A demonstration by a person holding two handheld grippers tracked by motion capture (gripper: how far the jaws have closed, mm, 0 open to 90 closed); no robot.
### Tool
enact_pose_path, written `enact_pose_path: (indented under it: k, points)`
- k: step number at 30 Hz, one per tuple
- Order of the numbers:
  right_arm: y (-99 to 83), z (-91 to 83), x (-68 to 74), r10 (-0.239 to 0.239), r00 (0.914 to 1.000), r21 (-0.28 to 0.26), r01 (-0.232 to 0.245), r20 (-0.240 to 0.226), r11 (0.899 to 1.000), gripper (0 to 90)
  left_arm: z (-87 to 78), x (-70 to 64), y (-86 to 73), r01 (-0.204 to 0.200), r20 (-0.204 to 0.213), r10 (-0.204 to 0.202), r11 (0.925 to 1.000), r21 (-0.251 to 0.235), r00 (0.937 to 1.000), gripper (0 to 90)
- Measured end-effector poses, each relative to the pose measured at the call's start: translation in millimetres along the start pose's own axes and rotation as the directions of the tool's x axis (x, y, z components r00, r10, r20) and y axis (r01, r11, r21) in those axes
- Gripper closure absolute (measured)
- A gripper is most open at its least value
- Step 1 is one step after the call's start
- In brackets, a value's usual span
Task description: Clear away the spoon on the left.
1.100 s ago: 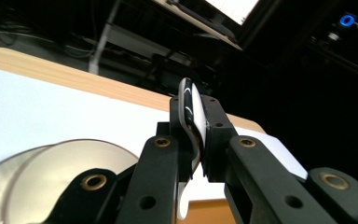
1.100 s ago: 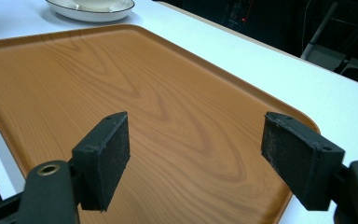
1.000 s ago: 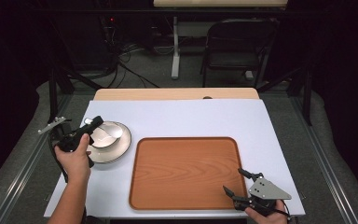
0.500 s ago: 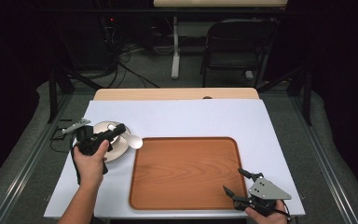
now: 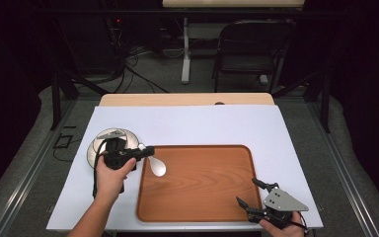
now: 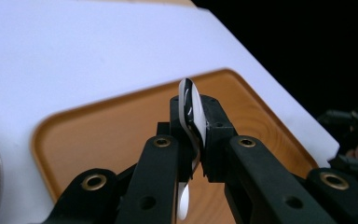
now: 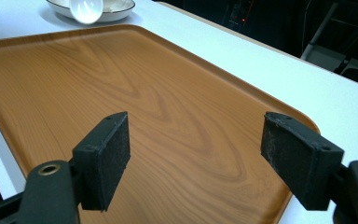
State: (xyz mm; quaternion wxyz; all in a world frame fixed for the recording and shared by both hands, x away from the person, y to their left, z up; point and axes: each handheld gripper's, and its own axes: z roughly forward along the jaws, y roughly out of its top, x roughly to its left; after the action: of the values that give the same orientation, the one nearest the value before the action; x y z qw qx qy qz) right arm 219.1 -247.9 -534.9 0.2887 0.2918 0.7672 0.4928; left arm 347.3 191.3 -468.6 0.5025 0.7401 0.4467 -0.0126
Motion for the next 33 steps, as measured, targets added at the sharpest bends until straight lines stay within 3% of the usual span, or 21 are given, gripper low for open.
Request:
enact_pose_path:
  k: [4,7,16,19,30,33]
  points:
    - [0.0,0.0,0.0,0.0,1.0,0.0,0.0,0.0,1.0,23.5,8.5,-4.3,-0.3,-0.014,0.023,0.012,0.9966,0.081,0.9997,85.2]
    - [0.0,0.0,0.0,0.001,1.0,0.0,-0.001,0.0,1.0,23.5,14.2,-7.0,-0.9,-0.005,0.046,-0.002,0.9901,0.14,0.9989,85.2]
    - [0.0,0.3,0.3,0.004,1.0,0.002,-0.004,-0.001,1.0,23.5,30.5,-11.5,-3.0,-0.015,0.085,-0.012,0.9505,0.31,0.9963,85.2]
    - [-0.1,0.5,0.2,0.003,1.0,0.003,-0.003,-0.001,1.0,23.5,34.1,-9.9,-4.2,0.006,0.102,-0.042,0.9441,0.33,0.9939,85.2]
    - [-0.2,0.8,0.1,0.004,1.0,0.006,-0.004,-0.001,1.0,23.5,46.2,-4.4,-7.2,0.041,0.113,-0.09,0.9256,0.376,0.9895,85.2]
    - [-0.2,0.8,-0.2,0.002,1.0,0.006,-0.002,0.0,1.0,23.5,51.9,0.3,-9.4,0.071,0.114,-0.123,0.9205,0.384,0.9858,85.1]
